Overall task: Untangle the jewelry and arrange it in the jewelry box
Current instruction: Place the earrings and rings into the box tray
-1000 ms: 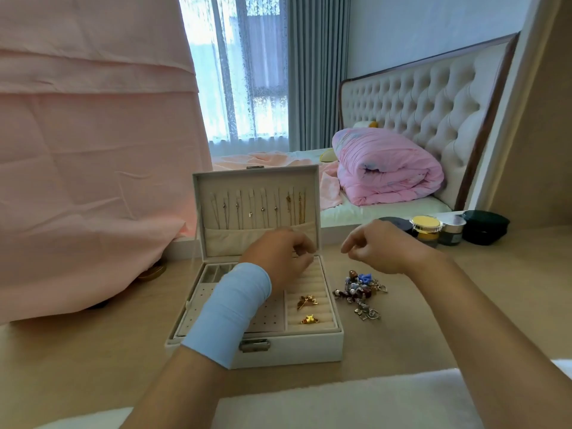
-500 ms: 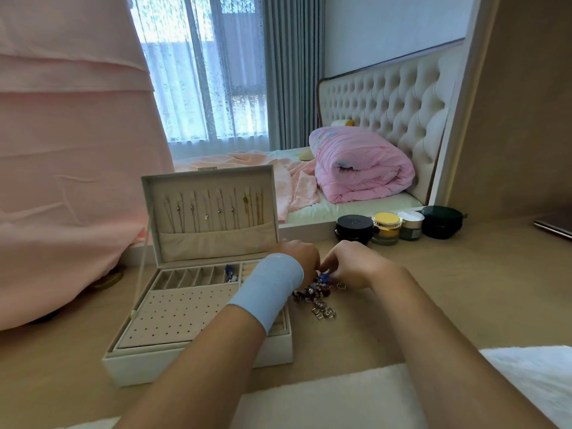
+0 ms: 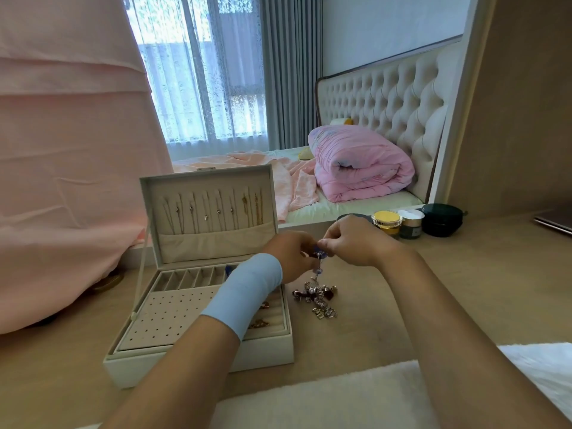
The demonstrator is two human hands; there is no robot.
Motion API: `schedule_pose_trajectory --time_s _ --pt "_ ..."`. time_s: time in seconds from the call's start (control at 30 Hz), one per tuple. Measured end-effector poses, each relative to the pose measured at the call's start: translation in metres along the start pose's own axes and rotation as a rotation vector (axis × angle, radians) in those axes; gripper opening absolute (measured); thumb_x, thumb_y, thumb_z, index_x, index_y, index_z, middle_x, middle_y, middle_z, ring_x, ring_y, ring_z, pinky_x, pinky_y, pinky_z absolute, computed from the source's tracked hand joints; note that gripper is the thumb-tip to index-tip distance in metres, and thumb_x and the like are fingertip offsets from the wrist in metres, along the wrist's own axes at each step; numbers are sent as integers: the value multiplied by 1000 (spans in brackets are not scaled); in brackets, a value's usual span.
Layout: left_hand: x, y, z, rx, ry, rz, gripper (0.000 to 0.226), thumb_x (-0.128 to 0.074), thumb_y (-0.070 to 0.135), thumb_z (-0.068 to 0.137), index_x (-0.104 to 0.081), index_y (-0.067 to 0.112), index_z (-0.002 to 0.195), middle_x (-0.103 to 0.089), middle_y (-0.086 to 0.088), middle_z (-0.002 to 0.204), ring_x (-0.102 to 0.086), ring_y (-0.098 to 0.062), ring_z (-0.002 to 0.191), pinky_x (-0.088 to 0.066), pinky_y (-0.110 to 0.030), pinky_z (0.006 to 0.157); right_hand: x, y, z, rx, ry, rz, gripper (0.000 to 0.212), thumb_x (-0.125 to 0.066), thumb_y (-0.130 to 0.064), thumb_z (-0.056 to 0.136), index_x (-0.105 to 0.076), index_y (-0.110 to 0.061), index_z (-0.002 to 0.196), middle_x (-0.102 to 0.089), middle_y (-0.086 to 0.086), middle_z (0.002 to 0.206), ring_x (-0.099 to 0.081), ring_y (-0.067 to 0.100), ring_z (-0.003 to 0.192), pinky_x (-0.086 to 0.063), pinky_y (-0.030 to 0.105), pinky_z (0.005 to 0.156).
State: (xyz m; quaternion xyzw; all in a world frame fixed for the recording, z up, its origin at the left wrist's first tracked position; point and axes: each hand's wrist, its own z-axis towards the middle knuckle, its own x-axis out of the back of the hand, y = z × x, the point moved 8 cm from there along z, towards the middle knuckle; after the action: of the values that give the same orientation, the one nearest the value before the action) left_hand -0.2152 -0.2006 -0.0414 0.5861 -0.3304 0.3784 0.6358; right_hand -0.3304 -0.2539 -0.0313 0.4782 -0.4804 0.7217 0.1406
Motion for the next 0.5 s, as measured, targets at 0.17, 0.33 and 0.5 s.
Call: schedule_pose_trajectory --time_s 0.17,0.33,0.5 --pt "7 -11 -3 41 48 -151 14 -73 30 84 -64 24 92 -69 7 95 -64 -13 92 -52 -31 85 -4 -10 -3 -5 -21 154 19 -53 -31 102 -67 -19 99 -75 -1 90 -70 13 58 -48 28 57" --pt "6 -7 -7 17 41 -63 18 -79 23 78 -62 24 85 -66 5 87 -60 -13 81 -50 -25 74 -9 -4 -9 -42 -160 221 17 -64 -26 98 -69 -9 97 -78 4 89 -76 21 71 -52 28 53" --pt "10 -5 -11 -13 35 -14 20 -77 23 81 -63 25 95 -62 11 87 -55 -6 77 -42 -17 68 -10 -9 -12 -57 -179 257 16 -61 -23 100 -64 -7 99 -75 10 97 -77 23 76 -59 34 60"
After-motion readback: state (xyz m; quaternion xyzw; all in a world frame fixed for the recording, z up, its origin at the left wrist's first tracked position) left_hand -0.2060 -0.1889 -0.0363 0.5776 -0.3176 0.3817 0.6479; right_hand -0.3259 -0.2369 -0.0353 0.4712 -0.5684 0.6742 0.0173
